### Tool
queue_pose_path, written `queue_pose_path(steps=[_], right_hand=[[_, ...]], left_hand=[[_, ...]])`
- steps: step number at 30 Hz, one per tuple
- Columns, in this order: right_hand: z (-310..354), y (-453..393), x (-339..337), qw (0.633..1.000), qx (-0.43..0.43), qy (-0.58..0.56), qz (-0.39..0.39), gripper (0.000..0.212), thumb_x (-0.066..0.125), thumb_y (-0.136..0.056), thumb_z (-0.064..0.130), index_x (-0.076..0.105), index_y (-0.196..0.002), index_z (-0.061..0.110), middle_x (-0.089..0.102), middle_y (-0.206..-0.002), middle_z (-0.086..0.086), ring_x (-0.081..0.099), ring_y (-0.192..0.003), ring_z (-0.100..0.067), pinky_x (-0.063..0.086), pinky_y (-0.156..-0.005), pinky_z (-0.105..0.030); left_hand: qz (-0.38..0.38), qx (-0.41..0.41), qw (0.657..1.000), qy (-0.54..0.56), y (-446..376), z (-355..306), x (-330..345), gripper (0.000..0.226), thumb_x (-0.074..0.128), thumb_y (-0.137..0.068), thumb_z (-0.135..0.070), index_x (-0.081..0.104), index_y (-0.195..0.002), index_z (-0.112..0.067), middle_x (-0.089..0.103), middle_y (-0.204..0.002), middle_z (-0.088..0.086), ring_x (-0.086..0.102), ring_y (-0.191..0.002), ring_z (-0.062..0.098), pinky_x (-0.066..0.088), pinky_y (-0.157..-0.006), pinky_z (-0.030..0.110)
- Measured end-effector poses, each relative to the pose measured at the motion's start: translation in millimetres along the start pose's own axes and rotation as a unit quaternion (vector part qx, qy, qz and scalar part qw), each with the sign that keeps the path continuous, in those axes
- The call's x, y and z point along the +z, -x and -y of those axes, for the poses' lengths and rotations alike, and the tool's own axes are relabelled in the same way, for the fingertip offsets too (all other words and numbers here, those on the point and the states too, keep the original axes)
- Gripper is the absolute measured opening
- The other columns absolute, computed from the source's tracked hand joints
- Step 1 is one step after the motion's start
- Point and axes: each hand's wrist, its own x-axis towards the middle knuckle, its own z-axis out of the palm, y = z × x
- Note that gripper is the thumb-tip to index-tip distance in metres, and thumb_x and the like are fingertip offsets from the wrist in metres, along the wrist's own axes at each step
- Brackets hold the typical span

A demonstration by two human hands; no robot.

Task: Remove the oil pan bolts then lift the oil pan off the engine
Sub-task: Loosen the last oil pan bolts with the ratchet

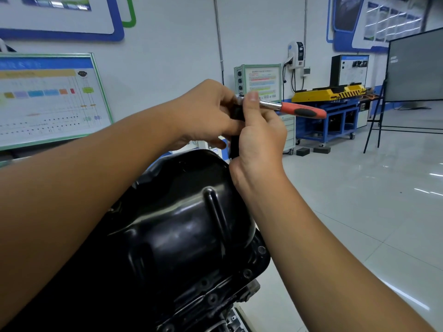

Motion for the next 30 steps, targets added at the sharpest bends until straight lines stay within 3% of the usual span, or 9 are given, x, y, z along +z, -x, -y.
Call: queue_pose_path(steps=[2,4,9,15,20,23,25,27,30], right_hand=[[-1.4,1.7,0.7,1.000,-0.009,-0.002,0.007,0.016,0.074,-0.096,0.016,0.068,-0.098,0.002,0.078,-0.098,-0.018,0.078,-0.089,-0.030,0.060,-0.089,-0.059],[-2.1,4.2,2.1,1.000,-0.016,-0.010,0.001,0.028,0.078,-0.091,0.010,0.065,-0.109,-0.006,0.074,-0.106,-0.026,0.076,-0.097,-0.038,0.058,-0.090,-0.065],[-1.8,-0.3,1.2,1.000,-0.012,-0.004,-0.006,0.019,0.067,-0.101,0.022,0.068,-0.091,0.005,0.077,-0.089,-0.011,0.077,-0.088,-0.027,0.061,-0.092,-0.053],[-4.6,2.9,2.3,0.999,-0.030,0.005,-0.010,0.027,0.077,-0.092,0.012,0.064,-0.109,-0.005,0.076,-0.103,-0.023,0.077,-0.093,-0.032,0.061,-0.087,-0.057],[-1.7,-0.9,0.3,1.000,-0.012,0.005,-0.013,0.020,0.069,-0.100,0.024,0.068,-0.094,0.005,0.076,-0.085,-0.008,0.076,-0.080,-0.022,0.062,-0.083,-0.042],[-2.2,-1.7,-1.1,1.000,-0.020,0.013,-0.009,0.017,0.072,-0.097,0.020,0.067,-0.095,0.005,0.076,-0.086,-0.008,0.075,-0.077,-0.022,0.061,-0.073,-0.037],[-2.8,1.1,0.0,1.000,-0.029,0.007,-0.010,0.020,0.077,-0.093,0.014,0.066,-0.102,0.000,0.076,-0.094,-0.016,0.077,-0.084,-0.028,0.063,-0.079,-0.043],[-2.0,3.0,0.6,1.000,-0.024,0.004,-0.013,0.026,0.076,-0.094,0.017,0.065,-0.107,-0.003,0.076,-0.097,-0.017,0.077,-0.089,-0.029,0.062,-0.086,-0.047],[-0.7,0.2,-0.4,1.000,-0.008,0.003,-0.011,0.028,0.066,-0.102,0.030,0.067,-0.088,0.005,0.075,-0.086,-0.013,0.075,-0.084,-0.027,0.061,-0.090,-0.052]], left_hand=[[-0.023,-0.004,1.000,-0.013,-0.4,-0.1,0.5,0.021,0.073,-0.085,-0.003,0.072,-0.105,0.001,0.070,-0.071,0.011,0.069,-0.067,0.020,0.060,-0.085,0.059],[-0.051,-0.007,0.998,-0.028,-0.5,0.4,1.6,0.017,0.069,-0.083,0.002,0.073,-0.099,0.002,0.070,-0.066,0.009,0.067,-0.060,0.018,0.059,-0.080,0.059],[-0.020,-0.009,1.000,0.001,0.1,-0.3,-0.4,0.013,0.078,-0.085,-0.013,0.077,-0.098,-0.011,0.075,-0.087,0.018,0.071,-0.075,0.017,0.063,-0.084,0.052],[-0.079,-0.014,0.997,-0.021,-2.1,0.9,1.7,0.015,0.072,-0.080,-0.001,0.073,-0.094,0.006,0.067,-0.061,0.008,0.066,-0.055,0.016,0.061,-0.078,0.059],[-0.018,-0.012,1.000,0.014,1.9,-1.5,-0.4,0.018,0.080,-0.074,-0.017,0.079,-0.091,-0.010,0.075,-0.084,0.019,0.072,-0.074,0.019,0.061,-0.086,0.055],[-0.047,-0.012,0.999,0.000,1.0,-1.0,0.7,0.015,0.079,-0.077,-0.012,0.076,-0.089,-0.005,0.072,-0.070,0.011,0.071,-0.063,0.017,0.061,-0.083,0.059],[-0.069,-0.022,0.997,-0.005,0.4,-0.3,0.4,0.018,0.077,-0.080,-0.007,0.074,-0.095,0.002,0.071,-0.067,0.009,0.070,-0.060,0.016,0.061,-0.082,0.060],[-0.045,-0.021,0.999,0.003,1.4,-0.4,-0.7,0.018,0.077,-0.082,-0.008,0.076,-0.100,-0.002,0.074,-0.077,0.013,0.071,-0.068,0.017,0.060,-0.086,0.059],[-0.001,-0.013,1.000,0.001,2.1,-2.1,-0.1,0.023,0.080,-0.085,-0.013,0.077,-0.108,-0.012,0.076,-0.096,0.019,0.073,-0.082,0.019,0.060,-0.090,0.055]])
